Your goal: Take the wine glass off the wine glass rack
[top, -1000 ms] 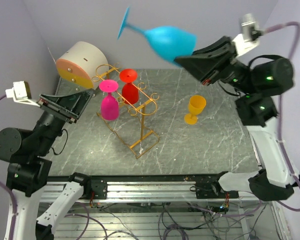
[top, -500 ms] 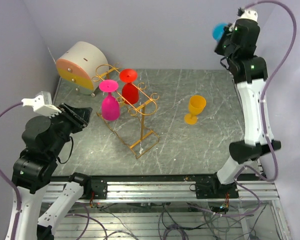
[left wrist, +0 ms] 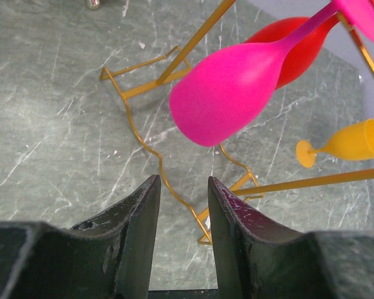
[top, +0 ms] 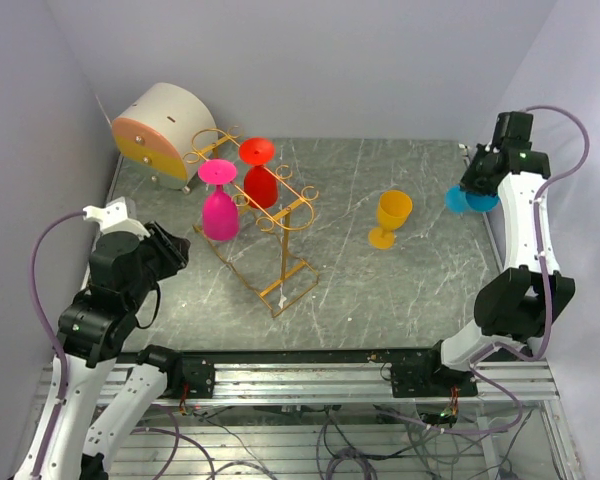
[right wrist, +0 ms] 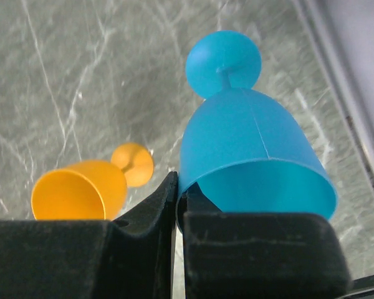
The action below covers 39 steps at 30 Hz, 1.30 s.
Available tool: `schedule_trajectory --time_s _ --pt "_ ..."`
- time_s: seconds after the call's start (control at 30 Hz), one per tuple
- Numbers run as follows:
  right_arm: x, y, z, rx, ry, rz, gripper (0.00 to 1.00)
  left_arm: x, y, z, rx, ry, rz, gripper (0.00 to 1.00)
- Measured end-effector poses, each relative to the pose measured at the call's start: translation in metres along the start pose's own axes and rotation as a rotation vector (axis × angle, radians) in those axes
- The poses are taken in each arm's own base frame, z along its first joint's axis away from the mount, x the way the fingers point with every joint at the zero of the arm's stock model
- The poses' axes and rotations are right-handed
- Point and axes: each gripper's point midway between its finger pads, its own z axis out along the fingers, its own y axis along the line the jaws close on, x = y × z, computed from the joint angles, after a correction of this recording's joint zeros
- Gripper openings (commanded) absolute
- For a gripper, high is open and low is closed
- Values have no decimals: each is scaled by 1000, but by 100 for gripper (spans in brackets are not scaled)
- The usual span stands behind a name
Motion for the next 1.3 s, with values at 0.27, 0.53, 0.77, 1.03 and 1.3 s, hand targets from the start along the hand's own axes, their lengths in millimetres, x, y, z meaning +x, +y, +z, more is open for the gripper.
schedule_trajectory --time_s 0.27,0.53,0.77,1.03,1.3 --pt "43 11 15 -51 118 -32 0 20 14 5 -26 25 21 49" --pt "71 51 33 -69 191 -159 0 23 27 3 -50 -9 36 49" --pt "81 56 43 -60 225 -180 0 26 31 5 -65 -5 43 49" --pt "91 65 46 -65 249 -207 0 24 31 2 -61 -17 41 49" --pt "97 66 51 -47 266 -225 13 24 31 2 -60 -18 40 49"
